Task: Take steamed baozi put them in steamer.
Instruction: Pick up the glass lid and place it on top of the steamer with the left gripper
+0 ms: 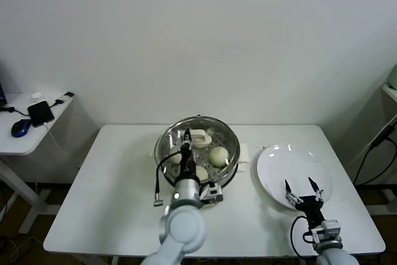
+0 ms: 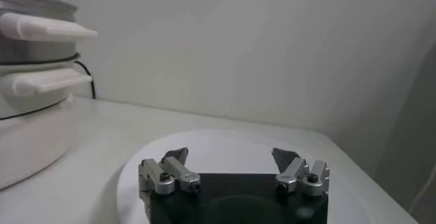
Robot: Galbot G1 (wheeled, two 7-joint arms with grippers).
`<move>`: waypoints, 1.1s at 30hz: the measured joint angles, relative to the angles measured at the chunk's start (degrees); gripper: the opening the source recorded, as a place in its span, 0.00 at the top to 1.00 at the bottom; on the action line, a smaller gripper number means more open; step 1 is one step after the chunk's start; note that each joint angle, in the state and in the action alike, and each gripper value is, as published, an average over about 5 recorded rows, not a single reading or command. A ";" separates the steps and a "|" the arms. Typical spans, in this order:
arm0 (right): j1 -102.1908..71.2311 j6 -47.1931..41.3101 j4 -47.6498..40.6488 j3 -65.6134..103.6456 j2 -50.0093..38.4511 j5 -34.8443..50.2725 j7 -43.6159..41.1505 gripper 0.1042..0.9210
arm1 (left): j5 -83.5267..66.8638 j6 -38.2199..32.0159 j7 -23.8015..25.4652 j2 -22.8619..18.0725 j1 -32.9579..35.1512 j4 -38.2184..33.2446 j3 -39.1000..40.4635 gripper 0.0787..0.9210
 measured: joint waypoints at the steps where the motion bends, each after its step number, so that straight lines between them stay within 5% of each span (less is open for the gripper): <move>1: -0.01 0.07 -0.04 -0.01 0.11 -0.02 0.05 0.12 | 0.27 0.12 -0.07 -0.43 -0.16 0.49 0.17 0.94; 33: -0.06 2.81 -0.83 0.15 2.22 -1.40 1.16 0.12 | 5.66 -0.54 -4.33 -3.10 -1.21 9.48 0.07 0.94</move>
